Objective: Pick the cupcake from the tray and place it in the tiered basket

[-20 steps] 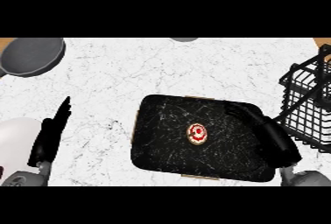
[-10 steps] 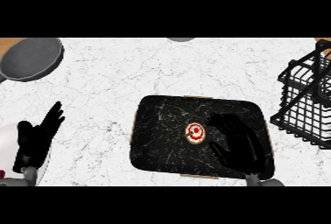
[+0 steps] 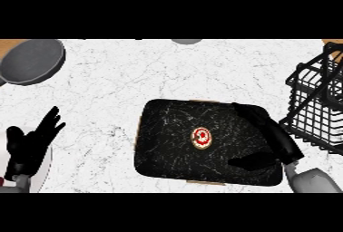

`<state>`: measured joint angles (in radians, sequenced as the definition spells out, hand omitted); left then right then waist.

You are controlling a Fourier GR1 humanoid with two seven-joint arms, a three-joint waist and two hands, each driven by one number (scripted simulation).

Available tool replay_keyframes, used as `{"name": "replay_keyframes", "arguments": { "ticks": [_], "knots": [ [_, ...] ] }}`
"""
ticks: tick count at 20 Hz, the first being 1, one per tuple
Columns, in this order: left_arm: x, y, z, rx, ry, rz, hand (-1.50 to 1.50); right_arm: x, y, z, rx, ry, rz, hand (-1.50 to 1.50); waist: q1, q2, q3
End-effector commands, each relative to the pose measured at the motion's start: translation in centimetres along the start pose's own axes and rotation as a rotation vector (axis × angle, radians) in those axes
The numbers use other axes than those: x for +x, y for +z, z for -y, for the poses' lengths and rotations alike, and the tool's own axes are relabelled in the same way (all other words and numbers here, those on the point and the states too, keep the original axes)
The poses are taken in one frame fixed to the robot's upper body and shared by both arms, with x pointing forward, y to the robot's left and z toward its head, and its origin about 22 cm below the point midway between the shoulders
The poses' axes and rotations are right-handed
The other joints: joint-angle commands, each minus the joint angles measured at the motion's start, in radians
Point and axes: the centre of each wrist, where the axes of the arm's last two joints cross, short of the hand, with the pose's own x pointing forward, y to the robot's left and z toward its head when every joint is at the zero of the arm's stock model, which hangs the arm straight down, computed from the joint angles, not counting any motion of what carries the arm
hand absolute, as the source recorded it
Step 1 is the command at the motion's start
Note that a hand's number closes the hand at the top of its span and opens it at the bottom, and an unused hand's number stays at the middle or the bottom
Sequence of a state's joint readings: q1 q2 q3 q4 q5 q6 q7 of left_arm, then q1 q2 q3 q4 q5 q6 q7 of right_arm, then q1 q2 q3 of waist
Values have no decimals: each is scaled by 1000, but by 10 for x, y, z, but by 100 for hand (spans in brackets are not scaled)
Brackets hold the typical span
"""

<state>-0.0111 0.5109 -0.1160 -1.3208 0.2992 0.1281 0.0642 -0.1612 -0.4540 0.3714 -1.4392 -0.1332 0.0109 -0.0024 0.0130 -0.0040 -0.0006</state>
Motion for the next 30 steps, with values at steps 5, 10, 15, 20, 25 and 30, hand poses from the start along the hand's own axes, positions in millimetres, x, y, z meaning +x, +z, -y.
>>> {"name": "replay_keyframes", "arguments": {
  "ticks": [5, 10, 15, 20, 25, 30],
  "knots": [
    [-8, 3, -6, 12, 4, -36, 0, 91, -42, 16, 314, 199, -111, -150, 3, 4, -1],
    [-6, 2, 0, -9, -1, -61, 0, 144, -63, -4, 326, 175, -143, -150, -4, 4, 0],
    [-33, 20, -7, 16, 15, -60, 0, 136, -61, -9, 433, 189, -251, -150, -7, 3, 0],
    [5, -1, 12, -5, 16, -45, 0, 158, -76, 8, 444, 288, -334, -150, -9, 4, 0],
    [-17, 16, -8, 16, 9, -46, 0, 134, -66, 24, 422, 316, -411, -150, -8, 4, 1],
    [-15, 9, 1, 17, 15, -55, 0, 110, -59, 32, 437, 246, -408, -150, -10, 4, 1]
  ]
}}
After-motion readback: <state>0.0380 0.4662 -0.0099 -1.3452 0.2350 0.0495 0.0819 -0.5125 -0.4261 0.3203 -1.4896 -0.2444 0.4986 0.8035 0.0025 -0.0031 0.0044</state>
